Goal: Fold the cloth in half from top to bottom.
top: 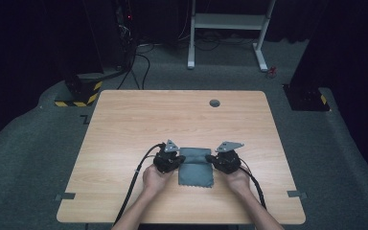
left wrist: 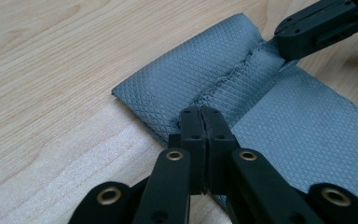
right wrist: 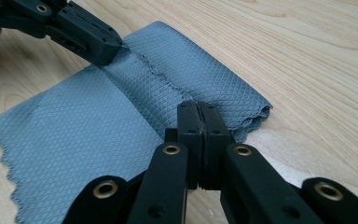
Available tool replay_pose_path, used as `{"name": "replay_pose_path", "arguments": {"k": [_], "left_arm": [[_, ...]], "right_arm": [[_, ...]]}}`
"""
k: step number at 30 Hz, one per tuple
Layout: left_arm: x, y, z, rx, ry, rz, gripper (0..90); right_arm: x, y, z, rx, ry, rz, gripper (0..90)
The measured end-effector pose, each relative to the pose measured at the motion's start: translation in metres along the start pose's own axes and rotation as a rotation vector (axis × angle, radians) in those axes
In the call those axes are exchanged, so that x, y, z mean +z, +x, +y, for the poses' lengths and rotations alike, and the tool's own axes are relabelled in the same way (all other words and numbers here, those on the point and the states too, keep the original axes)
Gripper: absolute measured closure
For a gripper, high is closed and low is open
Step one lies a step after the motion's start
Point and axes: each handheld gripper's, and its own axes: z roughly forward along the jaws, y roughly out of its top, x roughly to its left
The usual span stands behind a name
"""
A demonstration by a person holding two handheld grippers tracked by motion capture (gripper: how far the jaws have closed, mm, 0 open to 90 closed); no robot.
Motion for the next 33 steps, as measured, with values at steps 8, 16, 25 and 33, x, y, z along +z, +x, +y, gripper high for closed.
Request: {"name": "replay_pose_path", "arguments": {"k": [8,16,25,33], "left_arm": [[-0.004,-0.002,-0.006,-0.025,-0.014,-0.022,88.8],[-0.006,-0.005,-0.009,-0.018,-0.017,-0.026,88.8],[-0.01,-0.012,-0.013,0.014,-0.028,-0.011,88.8],[-0.012,-0.016,-0.018,0.022,-0.034,-0.019,88.8]], "right_arm": [[-0.004,0.004,-0.002,0.0,-0.005,0.015,89.4],[-0.006,0.006,-0.007,0.005,-0.009,0.028,89.4],[-0.01,0.009,-0.009,0.01,-0.015,0.038,89.4],[-0.013,0.014,-0.015,0.005,-0.012,0.047,89.4]]}}
